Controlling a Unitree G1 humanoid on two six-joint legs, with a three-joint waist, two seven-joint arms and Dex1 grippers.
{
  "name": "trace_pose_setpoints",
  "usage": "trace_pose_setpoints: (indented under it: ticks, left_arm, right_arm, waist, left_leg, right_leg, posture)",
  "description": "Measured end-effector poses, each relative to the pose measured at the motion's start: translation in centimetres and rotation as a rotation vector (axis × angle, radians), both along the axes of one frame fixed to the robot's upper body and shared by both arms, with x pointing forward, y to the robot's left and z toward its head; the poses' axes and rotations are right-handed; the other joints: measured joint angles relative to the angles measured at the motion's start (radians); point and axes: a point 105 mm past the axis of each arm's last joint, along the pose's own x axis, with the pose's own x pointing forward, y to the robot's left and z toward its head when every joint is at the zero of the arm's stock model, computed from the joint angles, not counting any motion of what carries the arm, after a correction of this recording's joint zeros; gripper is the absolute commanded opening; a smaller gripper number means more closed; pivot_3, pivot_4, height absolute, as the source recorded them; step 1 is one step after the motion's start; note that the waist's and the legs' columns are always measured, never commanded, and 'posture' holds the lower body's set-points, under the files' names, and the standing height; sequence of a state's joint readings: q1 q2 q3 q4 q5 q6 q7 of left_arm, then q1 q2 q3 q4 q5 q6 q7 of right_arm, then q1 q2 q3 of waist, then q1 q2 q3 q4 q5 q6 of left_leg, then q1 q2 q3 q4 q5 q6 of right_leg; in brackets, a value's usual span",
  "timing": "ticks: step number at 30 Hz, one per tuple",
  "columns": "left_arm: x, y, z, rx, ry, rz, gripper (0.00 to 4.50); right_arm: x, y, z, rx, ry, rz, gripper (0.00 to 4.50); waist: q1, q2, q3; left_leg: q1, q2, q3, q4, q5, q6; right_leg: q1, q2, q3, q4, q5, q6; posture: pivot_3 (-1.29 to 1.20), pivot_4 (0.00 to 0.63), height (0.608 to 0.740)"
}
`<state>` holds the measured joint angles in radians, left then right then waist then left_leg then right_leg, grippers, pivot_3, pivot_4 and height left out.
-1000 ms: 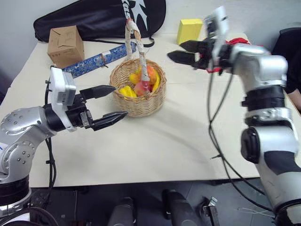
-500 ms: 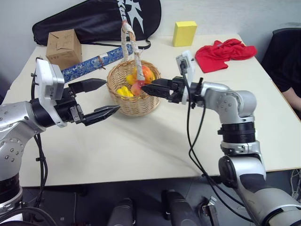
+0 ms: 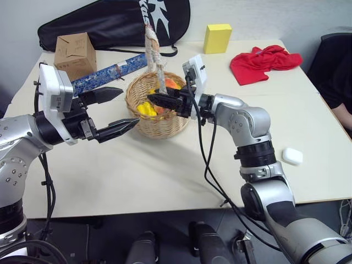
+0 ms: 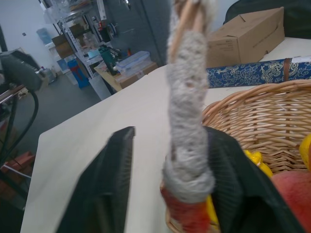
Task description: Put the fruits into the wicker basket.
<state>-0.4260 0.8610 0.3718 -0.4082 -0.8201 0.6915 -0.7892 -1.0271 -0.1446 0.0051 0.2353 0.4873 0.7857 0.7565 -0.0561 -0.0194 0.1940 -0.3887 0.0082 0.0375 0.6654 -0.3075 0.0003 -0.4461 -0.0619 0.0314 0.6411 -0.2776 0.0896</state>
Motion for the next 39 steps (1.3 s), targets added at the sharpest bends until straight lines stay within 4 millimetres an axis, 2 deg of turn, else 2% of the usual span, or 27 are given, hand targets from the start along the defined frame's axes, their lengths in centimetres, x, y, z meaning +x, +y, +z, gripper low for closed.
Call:
trace_pose_setpoints:
  ticks: [3,7,10,15,17,19,21,25,28,30,31,34,36,39]
  left_arm:
    - [0.3,0.1,0.0,-0.015,0.002,-0.001,4.50]
    - [0.5,-1.0,0.1,-0.035,0.006,-0.052,4.50]
    - [0.4,-2.3,0.2,-0.048,0.006,-0.114,4.50]
    - [0.3,-4.9,0.0,-0.057,0.019,-0.239,4.50]
    - [0.5,-5.5,-0.1,-0.066,0.030,-0.273,4.50]
    - [0.6,-6.2,-0.2,-0.069,0.034,-0.301,4.50]
    - [0.6,-6.6,-0.2,-0.071,0.034,-0.325,4.50]
    - [0.7,-7.2,-0.4,-0.069,0.047,-0.357,4.50]
    - [0.8,-7.4,-0.6,-0.074,0.048,-0.367,4.50]
    - [0.8,-7.4,-0.6,-0.074,0.049,-0.371,4.50]
    - [0.8,-7.4,-0.7,-0.074,0.050,-0.371,4.50]
    - [0.9,-7.4,-0.8,-0.077,0.056,-0.372,4.50]
    - [1.1,-7.4,-0.9,-0.083,0.066,-0.371,4.50]
    - [1.3,-7.3,-1.1,-0.088,0.082,-0.374,4.50]
  right_arm:
    - [-0.3,-0.6,0.4,0.007,-0.026,-0.002,0.15]
    - [-0.3,-3.1,0.9,0.011,-0.030,-0.040,0.10]
    - [-0.3,-7.3,2.5,0.043,-0.041,-0.115,0.10]
    - [-0.7,-16.8,6.3,0.039,-0.124,-0.382,0.10]
    - [-0.9,-19.4,6.9,0.029,-0.141,-0.468,0.10]
    - [-0.9,-22.4,6.5,-0.002,-0.139,-0.569,0.10]
    - [-0.6,-24.5,5.2,-0.037,-0.113,-0.649,0.10]
    - [0.1,-27.3,1.8,-0.107,-0.073,-0.776,0.10]
    - [-0.1,-28.0,1.1,-0.127,-0.087,-0.804,0.10]
    - [-0.4,-28.7,0.6,-0.127,-0.099,-0.825,0.82]
    - [-0.5,-29.1,0.2,-0.128,-0.091,-0.837,1.05]
    - [-1.2,-30.3,-1.4,-0.126,-0.026,-0.876,2.15]
    - [-2.1,-30.5,-2.7,-0.132,0.029,-0.870,2.90]
    - [-4.2,-31.4,-2.6,-0.168,0.056,-0.873,3.92]
  waist:
    - [0.000,0.000,0.000]
    - [0.002,0.000,0.000]
    - [0.015,0.000,0.000]
    - [0.032,0.000,0.000]
    - [0.031,0.000,0.000]
    - [0.027,0.000,0.000]
    - [0.020,0.000,0.000]
    - [0.019,0.000,0.000]
    - [0.020,0.000,0.000]
    - [0.026,0.000,0.000]
    - [0.028,-0.001,0.000]
    - [0.029,-0.001,-0.001]
    - [0.030,-0.001,-0.001]
    - [0.032,0.000,0.000]
  left_leg:
    - [0.000,0.000,0.000,0.000,0.000,0.000]
    - [0.000,0.000,0.000,0.000,0.000,0.001]
    - [-0.002,0.000,-0.001,0.000,0.000,0.001]
    - [-0.003,-0.001,0.000,0.000,-0.001,0.002]
    - [-0.003,-0.002,0.001,0.000,-0.001,0.002]
    - [-0.002,-0.001,0.002,-0.001,-0.001,0.002]
    - [-0.001,0.000,0.006,-0.001,-0.001,0.002]
    - [0.002,0.000,0.008,0.000,0.000,0.003]
    - [0.004,0.000,0.010,0.000,0.001,0.004]
    - [0.004,0.000,0.009,0.001,0.001,0.004]
    - [0.004,-0.001,0.009,0.001,0.001,0.004]
    - [0.004,-0.002,0.009,0.001,0.001,0.005]
    - [0.003,-0.002,0.008,0.001,0.001,0.005]
    - [0.002,-0.002,0.007,0.001,0.001,0.005]
  right_leg:
    - [0.000,0.000,0.000,0.000,0.000,0.000]
    - [0.000,0.000,0.000,0.000,0.000,0.000]
    - [0.000,0.000,-0.001,-0.003,0.000,0.001]
    - [0.001,-0.001,-0.001,-0.006,0.001,0.001]
    - [0.001,0.000,0.000,-0.008,0.001,0.002]
    - [0.001,0.001,0.001,-0.009,0.001,0.002]
    - [0.001,0.002,0.001,-0.008,0.002,0.003]
    - [0.001,0.003,0.002,-0.009,0.002,0.003]
    - [0.001,0.003,0.003,-0.006,0.002,0.004]
    - [0.002,0.004,0.003,-0.006,0.002,0.004]
    - [0.003,0.004,0.003,-0.006,0.003,0.004]
    - [0.003,0.002,0.004,-0.006,0.003,0.005]
    - [0.002,0.001,0.004,-0.006,0.003,0.005]
    - [0.002,0.001,0.004,-0.005,0.003,0.005]
  posture:
    - [0.00,0.150,0.740]
    - [0.00,0.150,0.740]
    - [0.00,0.150,0.740]
    - [0.00,0.150,0.740]
    - [0.00,0.150,0.740]
    - [0.00,0.150,0.740]
    - [0.00,0.150,0.740]
    - [0.00,0.150,0.740]
    - [0.00,0.150,0.740]
    - [0.00,0.150,0.740]
    - [0.00,0.150,0.740]
    - [0.00,0.150,0.740]
    - [0.00,0.150,0.740]
    - [0.00,0.150,0.740]
